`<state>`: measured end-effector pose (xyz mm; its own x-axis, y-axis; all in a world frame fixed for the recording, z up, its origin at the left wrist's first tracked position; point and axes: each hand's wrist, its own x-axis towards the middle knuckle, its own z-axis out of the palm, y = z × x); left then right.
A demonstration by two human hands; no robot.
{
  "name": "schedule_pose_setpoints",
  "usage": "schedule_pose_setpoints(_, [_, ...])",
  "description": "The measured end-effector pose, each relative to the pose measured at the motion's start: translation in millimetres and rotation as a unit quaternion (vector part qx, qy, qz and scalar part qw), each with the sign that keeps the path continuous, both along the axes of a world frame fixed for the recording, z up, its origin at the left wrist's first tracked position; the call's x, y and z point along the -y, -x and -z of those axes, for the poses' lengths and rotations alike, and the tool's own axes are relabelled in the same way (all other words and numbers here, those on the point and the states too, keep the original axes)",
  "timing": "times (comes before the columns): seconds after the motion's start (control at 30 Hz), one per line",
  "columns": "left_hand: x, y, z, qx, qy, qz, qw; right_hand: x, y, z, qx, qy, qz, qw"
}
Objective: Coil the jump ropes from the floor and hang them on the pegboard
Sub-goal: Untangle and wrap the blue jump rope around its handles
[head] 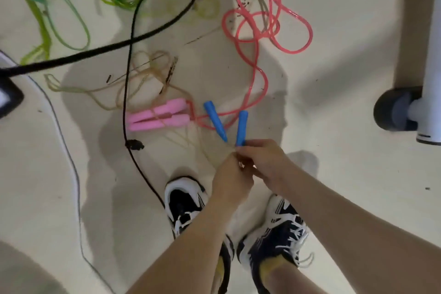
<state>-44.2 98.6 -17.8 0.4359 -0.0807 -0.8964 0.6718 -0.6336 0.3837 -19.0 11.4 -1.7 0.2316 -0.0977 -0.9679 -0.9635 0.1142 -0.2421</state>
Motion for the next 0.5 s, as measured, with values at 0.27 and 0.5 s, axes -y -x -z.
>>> schedule_pose_setpoints(0.27, [8.8, -95.0, -270.7, 0.134, 0.140, -0.106, 0.975, 20.2, -56.6, -254.7, 0.107, -0.134, 0.155, 0.973])
schedule_pose_setpoints(0.5, [-23.4, -197.7, -587.4, 0.179, 0.355, -0.316, 0.861, -0.1, -106.0, -525.3, 0.247, -0.228, -0.044, 0.941])
